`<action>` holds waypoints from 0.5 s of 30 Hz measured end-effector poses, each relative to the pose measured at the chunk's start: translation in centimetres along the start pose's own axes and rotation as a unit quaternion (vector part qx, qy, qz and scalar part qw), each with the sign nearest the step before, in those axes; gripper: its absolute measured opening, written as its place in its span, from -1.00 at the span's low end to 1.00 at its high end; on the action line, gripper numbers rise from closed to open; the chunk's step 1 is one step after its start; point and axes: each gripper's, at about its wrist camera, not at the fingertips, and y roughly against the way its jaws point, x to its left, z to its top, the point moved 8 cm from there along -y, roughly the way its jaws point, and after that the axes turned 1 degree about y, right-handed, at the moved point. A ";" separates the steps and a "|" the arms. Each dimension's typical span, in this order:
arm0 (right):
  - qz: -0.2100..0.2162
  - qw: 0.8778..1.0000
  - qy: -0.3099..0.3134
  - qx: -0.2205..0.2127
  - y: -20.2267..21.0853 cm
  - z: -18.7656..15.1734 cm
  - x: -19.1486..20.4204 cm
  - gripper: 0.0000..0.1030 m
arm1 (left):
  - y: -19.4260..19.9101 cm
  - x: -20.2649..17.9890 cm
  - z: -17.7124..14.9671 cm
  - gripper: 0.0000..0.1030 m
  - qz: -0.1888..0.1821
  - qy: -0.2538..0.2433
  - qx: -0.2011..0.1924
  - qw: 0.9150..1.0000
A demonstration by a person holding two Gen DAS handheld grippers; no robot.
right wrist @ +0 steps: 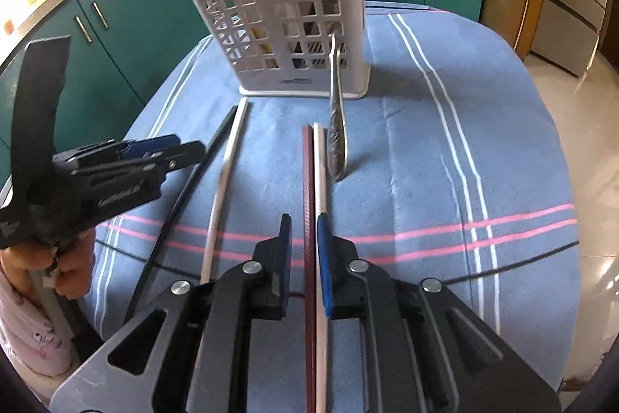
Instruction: Organize utensils
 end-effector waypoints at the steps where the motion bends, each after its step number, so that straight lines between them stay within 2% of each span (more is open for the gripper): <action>1: -0.004 1.000 0.005 0.004 -0.1 0.0 -0.1 -0.74 | -0.1 0.0 0.0 -0.27 0.001 0.000 0.001 1.000; 6: -0.057 0.998 0.013 0.015 -0.3 -0.3 -1.5 -0.74 | -0.6 -0.1 0.1 -0.25 0.001 0.000 0.004 1.000; 8: -0.052 0.998 0.019 0.029 -1.0 -0.7 -1.5 -0.64 | -0.7 -0.1 0.3 -0.25 0.001 0.001 0.005 1.000; 10: -0.065 0.997 0.036 0.024 -0.9 -0.8 -1.1 -0.59 | -0.8 -0.1 0.3 -0.24 0.000 0.002 0.004 1.000; 15: -0.051 0.997 0.051 0.025 -0.9 0.1 0.2 -0.59 | -1.2 -0.6 0.4 -0.21 0.000 -0.001 0.006 1.000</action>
